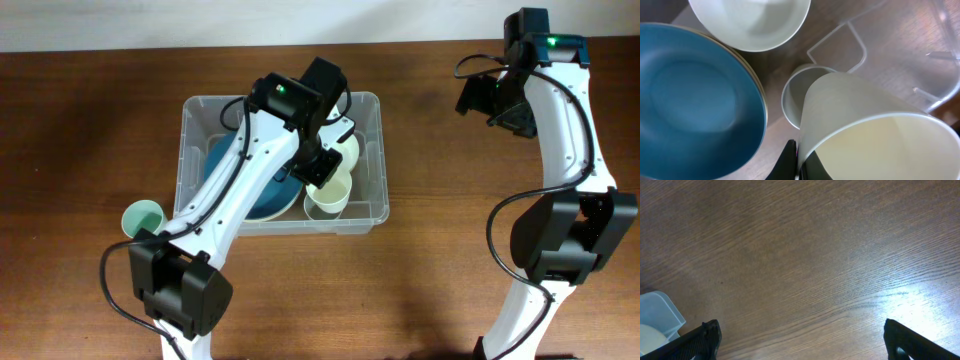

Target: Pack container

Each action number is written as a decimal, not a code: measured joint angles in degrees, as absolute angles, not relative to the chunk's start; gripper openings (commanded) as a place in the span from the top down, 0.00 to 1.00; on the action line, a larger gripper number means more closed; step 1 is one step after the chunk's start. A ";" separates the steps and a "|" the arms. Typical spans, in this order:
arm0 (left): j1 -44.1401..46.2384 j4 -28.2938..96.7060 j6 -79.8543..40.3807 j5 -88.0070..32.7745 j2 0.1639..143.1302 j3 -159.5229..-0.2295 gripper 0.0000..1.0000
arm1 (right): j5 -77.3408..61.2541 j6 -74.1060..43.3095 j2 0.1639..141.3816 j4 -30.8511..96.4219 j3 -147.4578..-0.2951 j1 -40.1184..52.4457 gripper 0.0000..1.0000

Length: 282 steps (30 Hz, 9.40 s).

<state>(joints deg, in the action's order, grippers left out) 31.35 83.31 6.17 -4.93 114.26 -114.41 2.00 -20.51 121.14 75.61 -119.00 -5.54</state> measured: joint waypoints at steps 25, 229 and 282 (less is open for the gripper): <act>31.33 78.78 3.14 -1.02 114.28 -109.38 0.01 | 2.00 -20.53 121.14 75.59 -119.00 -5.56 0.01; -15.46 51.57 -5.41 -5.58 85.21 -84.20 0.00 | 3.90 -17.30 86.37 83.37 -119.77 23.57 0.01; -15.46 51.55 -5.39 -5.56 85.30 -84.18 0.01 | -6.59 -3.44 0.80 5.08 -11.99 1.21 0.01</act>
<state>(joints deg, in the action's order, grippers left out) -15.46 51.55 -5.39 -5.56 85.30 -84.18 -6.59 -3.44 0.80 5.08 -11.99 1.21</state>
